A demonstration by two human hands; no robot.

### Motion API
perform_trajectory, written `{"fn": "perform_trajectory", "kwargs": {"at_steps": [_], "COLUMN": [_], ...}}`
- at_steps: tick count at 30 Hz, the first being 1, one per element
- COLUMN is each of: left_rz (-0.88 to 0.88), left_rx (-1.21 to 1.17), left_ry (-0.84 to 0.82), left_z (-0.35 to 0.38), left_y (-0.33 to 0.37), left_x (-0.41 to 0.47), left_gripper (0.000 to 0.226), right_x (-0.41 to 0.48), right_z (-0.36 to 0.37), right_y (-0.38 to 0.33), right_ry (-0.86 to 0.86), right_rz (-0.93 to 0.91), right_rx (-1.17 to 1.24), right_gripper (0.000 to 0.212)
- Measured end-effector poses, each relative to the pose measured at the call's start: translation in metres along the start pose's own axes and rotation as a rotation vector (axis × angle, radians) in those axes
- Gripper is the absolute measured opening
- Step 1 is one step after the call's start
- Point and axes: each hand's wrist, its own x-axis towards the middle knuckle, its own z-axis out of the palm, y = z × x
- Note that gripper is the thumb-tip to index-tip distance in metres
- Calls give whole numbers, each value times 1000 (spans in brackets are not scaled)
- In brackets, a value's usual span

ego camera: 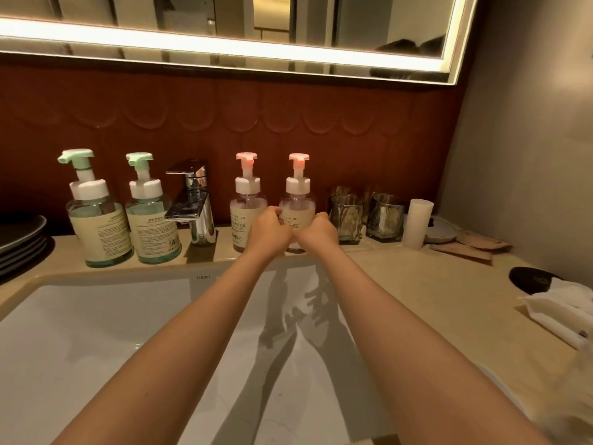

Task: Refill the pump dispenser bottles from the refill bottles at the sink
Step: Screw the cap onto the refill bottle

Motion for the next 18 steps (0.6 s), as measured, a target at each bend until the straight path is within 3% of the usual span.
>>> {"fn": "perform_trajectory", "kwargs": {"at_steps": [5,9,13,18], "left_rz": [-33,-28,37,153], "left_rx": [44,86,125,204], "left_ry": [-88,-178,-222,-301], "left_z": [-11,-20,-26,-18], "left_y": [8,17,35,54], "left_x": [-40,-74,-105,-141], "left_gripper": [49,47,45,40], "right_x": [-49,-88,-121,-143], "right_z": [-21,-50,-82,-109], "right_y": [1,0,-2,9], "right_ry": [-134,-321,-356,-448], "right_rz": [-18,-67,-100,-67], "right_rx": [-81,-338,-549,-876], "right_gripper": [67,61,51,67]}}
